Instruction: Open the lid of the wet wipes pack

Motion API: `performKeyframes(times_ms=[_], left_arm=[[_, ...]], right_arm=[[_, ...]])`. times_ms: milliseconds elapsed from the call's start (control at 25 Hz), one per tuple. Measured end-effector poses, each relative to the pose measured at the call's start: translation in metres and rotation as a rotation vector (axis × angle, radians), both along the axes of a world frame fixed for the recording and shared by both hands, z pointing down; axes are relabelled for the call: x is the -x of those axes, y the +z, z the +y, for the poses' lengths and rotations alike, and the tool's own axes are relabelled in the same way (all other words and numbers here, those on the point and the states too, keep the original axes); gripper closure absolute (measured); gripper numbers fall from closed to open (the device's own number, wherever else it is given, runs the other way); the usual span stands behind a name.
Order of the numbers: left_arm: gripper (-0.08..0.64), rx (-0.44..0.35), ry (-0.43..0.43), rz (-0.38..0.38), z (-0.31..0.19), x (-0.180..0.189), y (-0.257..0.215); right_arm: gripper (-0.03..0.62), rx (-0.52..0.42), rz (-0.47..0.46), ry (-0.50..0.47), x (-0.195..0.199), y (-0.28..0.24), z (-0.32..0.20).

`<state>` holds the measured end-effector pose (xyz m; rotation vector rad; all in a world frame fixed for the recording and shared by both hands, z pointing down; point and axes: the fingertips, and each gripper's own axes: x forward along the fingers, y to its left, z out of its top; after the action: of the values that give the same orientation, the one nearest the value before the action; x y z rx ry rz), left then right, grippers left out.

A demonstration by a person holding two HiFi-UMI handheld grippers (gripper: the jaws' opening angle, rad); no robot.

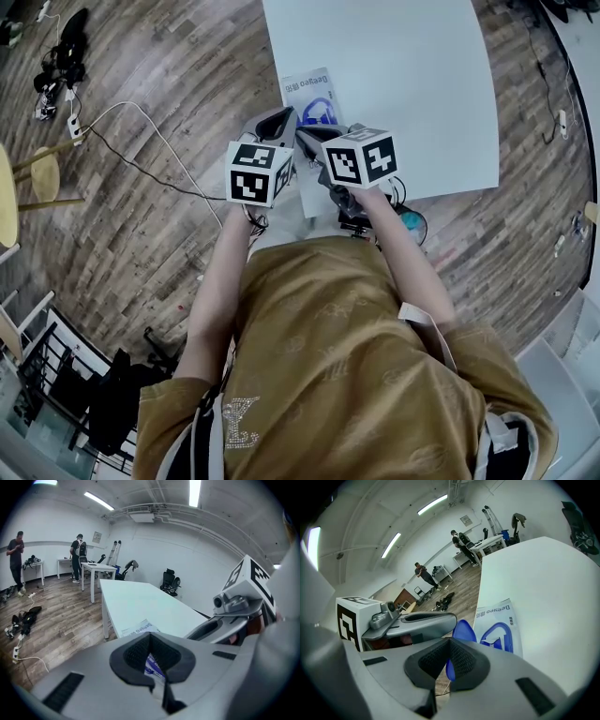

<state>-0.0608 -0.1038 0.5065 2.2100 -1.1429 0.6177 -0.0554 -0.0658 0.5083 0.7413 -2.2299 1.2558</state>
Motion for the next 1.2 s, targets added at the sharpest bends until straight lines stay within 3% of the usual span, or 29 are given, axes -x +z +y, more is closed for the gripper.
performKeyframes(times_ms=[360,560,880,1200], left_arm=[[0.555,0.009,0.022,-0.019,-0.003,0.002,0.003],[0.555,0.010,-0.015,-0.020,-0.002,0.011,0.006],[0.555,0.016,-0.076,-0.049,-0.002,0.029,0.017],[0.555,0.071,-0.147,-0.079,0.002,0.056,0.040]], right_arm=[[0.584,-0.074,-0.027,0.029,-0.006,-0.013,-0.009],[0.584,-0.207,0.014,0.118,-0.030,-0.020,-0.026],[0.584,-0.288,0.107,0.162,-0.055,-0.015,-0.035],[0.584,-0.324,0.118,0.187,-0.063,-0.018,-0.039]])
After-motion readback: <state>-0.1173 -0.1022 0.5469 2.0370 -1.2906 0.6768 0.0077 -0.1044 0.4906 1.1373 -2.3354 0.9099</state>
